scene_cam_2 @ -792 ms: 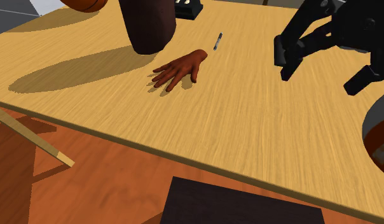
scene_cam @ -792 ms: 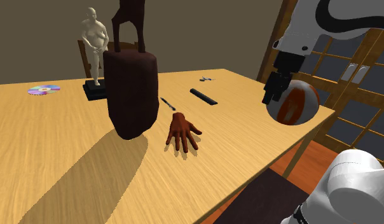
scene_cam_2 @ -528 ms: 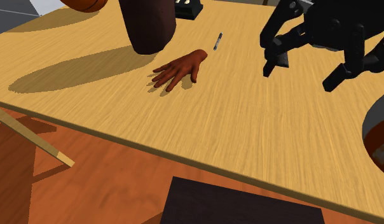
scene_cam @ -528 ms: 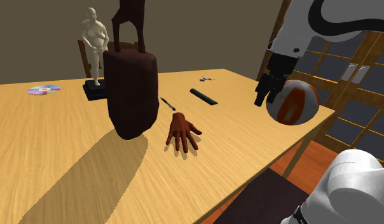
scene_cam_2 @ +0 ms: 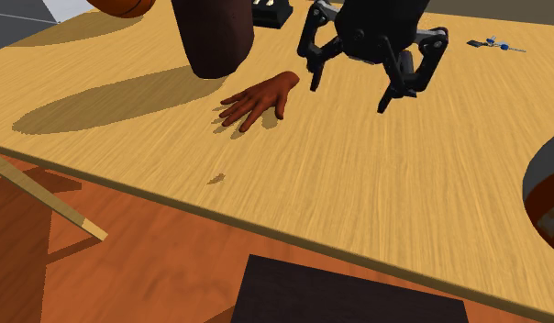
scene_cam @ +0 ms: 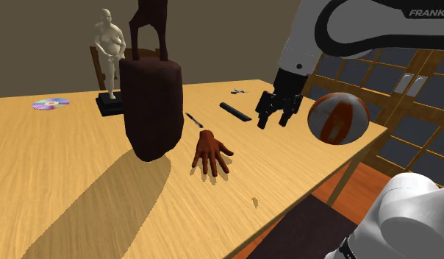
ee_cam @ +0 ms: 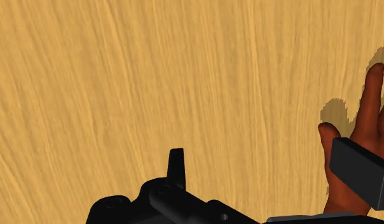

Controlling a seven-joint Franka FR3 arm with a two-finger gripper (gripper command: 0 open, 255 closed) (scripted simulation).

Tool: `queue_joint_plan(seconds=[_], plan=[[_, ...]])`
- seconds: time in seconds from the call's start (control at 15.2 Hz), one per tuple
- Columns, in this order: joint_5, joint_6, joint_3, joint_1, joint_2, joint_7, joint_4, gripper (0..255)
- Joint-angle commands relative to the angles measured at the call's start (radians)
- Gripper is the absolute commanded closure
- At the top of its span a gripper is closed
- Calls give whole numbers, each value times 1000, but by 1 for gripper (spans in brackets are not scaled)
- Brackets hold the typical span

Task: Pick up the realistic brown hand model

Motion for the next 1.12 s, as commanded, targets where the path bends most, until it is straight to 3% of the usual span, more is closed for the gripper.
queue_joint_plan(seconds=[0.0,0.4,0.79,1.06], plan=[[14,56,47,-4,57,73,16,0],[3,183,172,-29,248,282,117,0],[-87,272,280,-58,475,515,274,0],[-100,316,288,-57,501,535,255,0]])
